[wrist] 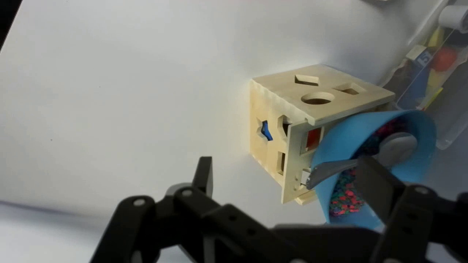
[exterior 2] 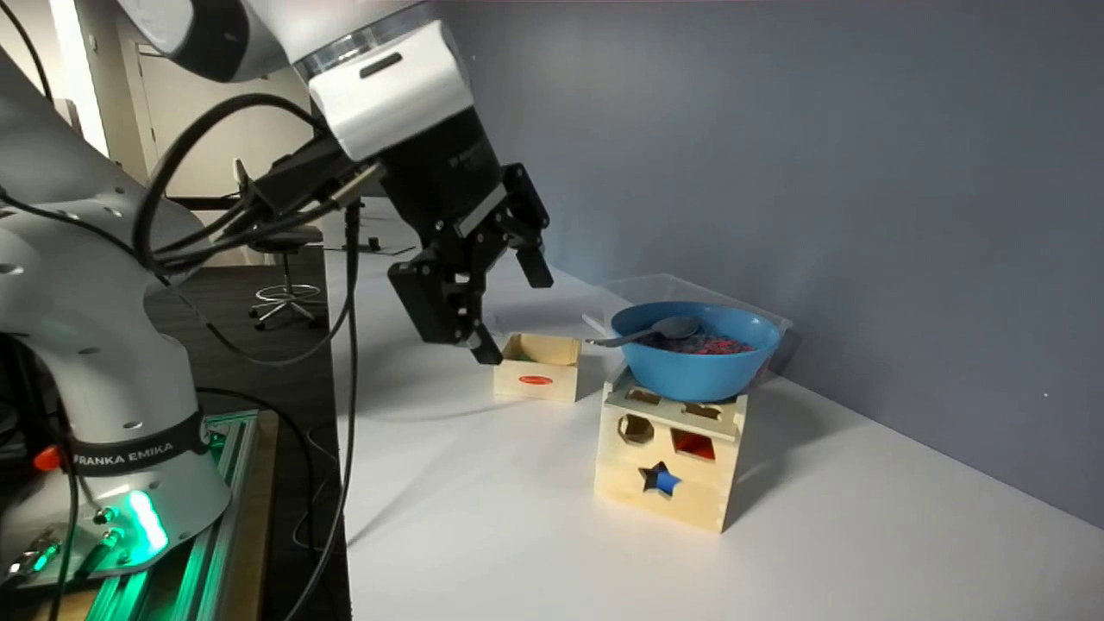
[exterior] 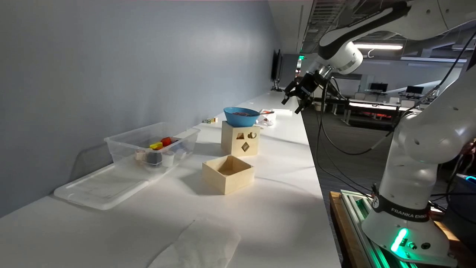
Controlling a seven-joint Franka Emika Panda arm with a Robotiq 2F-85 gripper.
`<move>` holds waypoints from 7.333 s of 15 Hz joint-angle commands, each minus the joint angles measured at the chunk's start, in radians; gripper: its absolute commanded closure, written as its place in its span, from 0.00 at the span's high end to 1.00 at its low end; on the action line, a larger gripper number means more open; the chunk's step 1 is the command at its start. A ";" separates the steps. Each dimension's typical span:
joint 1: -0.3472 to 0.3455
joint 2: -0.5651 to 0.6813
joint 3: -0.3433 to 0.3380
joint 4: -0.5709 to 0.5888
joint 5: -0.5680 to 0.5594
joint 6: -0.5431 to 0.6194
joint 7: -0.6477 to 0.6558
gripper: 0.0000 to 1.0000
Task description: Put half a spoon of the blue bowl's contents into the small crate
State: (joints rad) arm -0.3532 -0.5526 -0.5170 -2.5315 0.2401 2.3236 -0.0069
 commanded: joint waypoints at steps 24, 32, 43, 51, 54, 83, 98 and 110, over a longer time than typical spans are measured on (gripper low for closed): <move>0.126 0.297 -0.197 0.217 0.421 -0.249 -0.421 1.00; 0.113 0.396 -0.195 0.249 0.603 -0.302 -0.472 1.00; 0.038 0.495 -0.146 0.311 0.734 -0.396 -0.524 0.99; 0.012 0.494 -0.099 0.300 0.700 -0.372 -0.502 1.00; 0.002 0.504 -0.077 0.310 0.727 -0.362 -0.510 1.00; -0.075 0.455 0.003 0.300 0.733 -0.435 -0.445 0.32; -0.097 0.342 -0.017 0.357 0.620 -0.505 -0.454 0.01; -0.101 0.380 -0.127 0.502 0.588 -0.641 -0.537 0.05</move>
State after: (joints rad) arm -0.4581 -0.1744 -0.6399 -2.0329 0.8280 1.6844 -0.5444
